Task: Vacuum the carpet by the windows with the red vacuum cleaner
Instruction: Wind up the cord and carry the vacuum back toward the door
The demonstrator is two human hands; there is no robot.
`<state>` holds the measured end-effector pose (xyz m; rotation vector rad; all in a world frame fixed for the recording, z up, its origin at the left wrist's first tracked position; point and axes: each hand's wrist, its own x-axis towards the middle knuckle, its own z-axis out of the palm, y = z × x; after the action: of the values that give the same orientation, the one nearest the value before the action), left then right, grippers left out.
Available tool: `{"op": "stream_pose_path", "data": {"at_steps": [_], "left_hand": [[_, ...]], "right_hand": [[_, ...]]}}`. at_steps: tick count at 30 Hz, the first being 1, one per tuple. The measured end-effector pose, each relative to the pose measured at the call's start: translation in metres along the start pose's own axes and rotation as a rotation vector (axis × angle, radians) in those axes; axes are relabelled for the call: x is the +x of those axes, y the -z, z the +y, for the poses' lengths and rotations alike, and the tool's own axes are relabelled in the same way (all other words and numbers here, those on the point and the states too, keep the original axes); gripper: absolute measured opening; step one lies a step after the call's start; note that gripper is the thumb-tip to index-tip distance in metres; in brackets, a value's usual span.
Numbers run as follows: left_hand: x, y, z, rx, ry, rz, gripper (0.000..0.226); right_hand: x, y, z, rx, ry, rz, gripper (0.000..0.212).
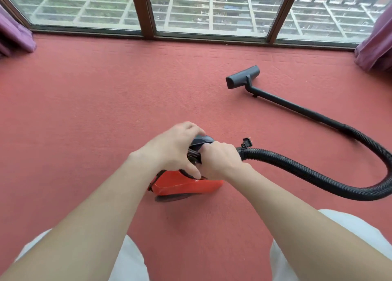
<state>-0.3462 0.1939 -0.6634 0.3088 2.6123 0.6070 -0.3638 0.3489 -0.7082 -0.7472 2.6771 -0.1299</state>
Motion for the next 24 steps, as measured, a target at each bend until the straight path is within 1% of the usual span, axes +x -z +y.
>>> {"op": "stream_pose_path", "data": {"at_steps": [1, 2, 4, 7, 9, 12, 14, 16, 18, 19, 22, 24], "left_hand": [[0.003, -0.009, 0.006, 0.076, 0.015, -0.065, 0.085], [0.006, -0.015, 0.009, 0.151, 0.057, -0.087, 0.077], [0.009, -0.02, 0.01, 0.218, 0.124, -0.061, 0.057], [0.011, -0.025, 0.007, 0.18, 0.13, -0.058, 0.03], [0.013, -0.028, 0.006, 0.148, 0.136, -0.073, 0.018], [0.013, -0.024, 0.002, 0.073, 0.166, -0.072, 0.013], [0.014, -0.021, 0.0, 0.072, 0.155, -0.054, 0.012], [0.014, -0.021, 0.004, 0.171, 0.141, -0.048, 0.017], [0.014, -0.025, 0.008, 0.341, 0.085, 0.0, 0.024], [0.013, -0.027, 0.009, 0.378, 0.069, 0.015, 0.024], [0.014, -0.029, 0.013, 0.316, 0.123, -0.012, 0.016], [0.016, -0.026, 0.013, 0.259, 0.172, 0.025, 0.009]], "right_hand": [[-0.001, 0.001, -0.006, -0.042, 0.049, 0.021, 0.023], [-0.001, 0.003, -0.01, -0.074, 0.09, 0.028, 0.025], [-0.003, 0.006, -0.01, -0.106, 0.13, 0.051, 0.026], [-0.009, 0.013, -0.003, -0.126, 0.14, 0.066, 0.019], [-0.014, 0.02, 0.006, -0.114, 0.11, 0.037, 0.013], [-0.017, 0.029, 0.021, -0.075, 0.087, 0.052, 0.017], [-0.018, 0.031, 0.026, -0.044, 0.065, 0.078, 0.017], [-0.02, 0.028, 0.02, -0.037, 0.054, 0.079, 0.021], [-0.021, 0.02, 0.011, -0.053, 0.096, 0.074, 0.024], [-0.022, 0.017, 0.006, -0.064, 0.12, 0.066, 0.024], [-0.022, 0.013, 0.0, -0.059, 0.147, 0.091, 0.022], [-0.022, 0.018, 0.006, -0.041, 0.147, 0.188, 0.02]]}}
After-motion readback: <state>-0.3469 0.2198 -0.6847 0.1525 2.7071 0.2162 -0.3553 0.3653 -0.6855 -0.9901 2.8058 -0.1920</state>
